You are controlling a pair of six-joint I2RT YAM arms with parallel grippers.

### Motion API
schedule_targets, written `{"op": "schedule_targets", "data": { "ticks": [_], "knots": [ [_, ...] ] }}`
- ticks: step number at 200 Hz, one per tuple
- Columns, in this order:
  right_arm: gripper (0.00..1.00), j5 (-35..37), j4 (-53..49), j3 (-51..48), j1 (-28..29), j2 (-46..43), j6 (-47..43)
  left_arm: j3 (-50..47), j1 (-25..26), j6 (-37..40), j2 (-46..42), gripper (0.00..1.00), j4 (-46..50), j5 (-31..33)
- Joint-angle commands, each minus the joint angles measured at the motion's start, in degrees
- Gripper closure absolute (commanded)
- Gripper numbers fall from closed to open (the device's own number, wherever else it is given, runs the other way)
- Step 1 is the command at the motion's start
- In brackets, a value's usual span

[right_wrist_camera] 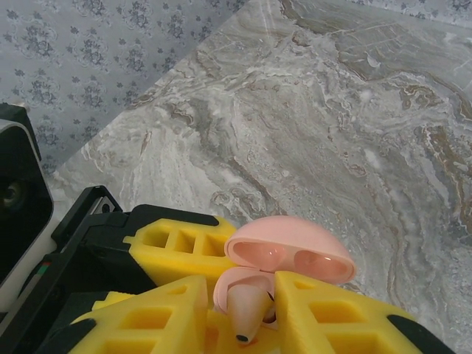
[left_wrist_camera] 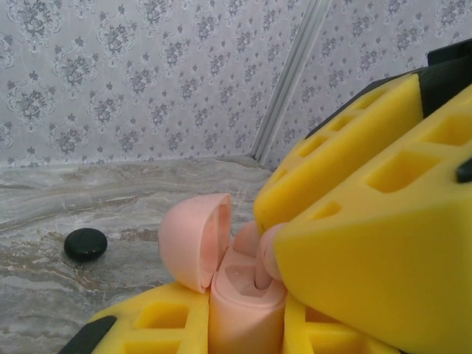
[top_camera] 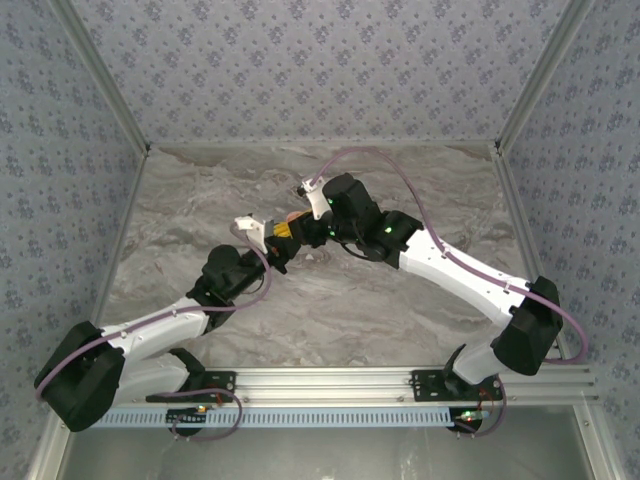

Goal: Insert wireless bluetooth earbuds into charging case

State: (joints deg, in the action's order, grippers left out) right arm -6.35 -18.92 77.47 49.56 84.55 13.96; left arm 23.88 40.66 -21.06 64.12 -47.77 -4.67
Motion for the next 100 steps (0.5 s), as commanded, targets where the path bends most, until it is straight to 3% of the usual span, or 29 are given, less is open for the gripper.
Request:
{"op": "schedule_targets", "data": {
  "ticks": [1, 100],
  "knots": [
    [0.66, -1.36, -2.42, 1.96, 0.57, 0.77, 0.63, 2.31, 0.15, 0.8, -1.1, 0.95, -1.64, -0.68],
    [0.55, -3.94, -2.41, 3.14, -0.12, 0.69, 1.61, 2.4, 0.19, 1.55, -0.58, 0.95, -0.75, -1.09]
  ]
}}
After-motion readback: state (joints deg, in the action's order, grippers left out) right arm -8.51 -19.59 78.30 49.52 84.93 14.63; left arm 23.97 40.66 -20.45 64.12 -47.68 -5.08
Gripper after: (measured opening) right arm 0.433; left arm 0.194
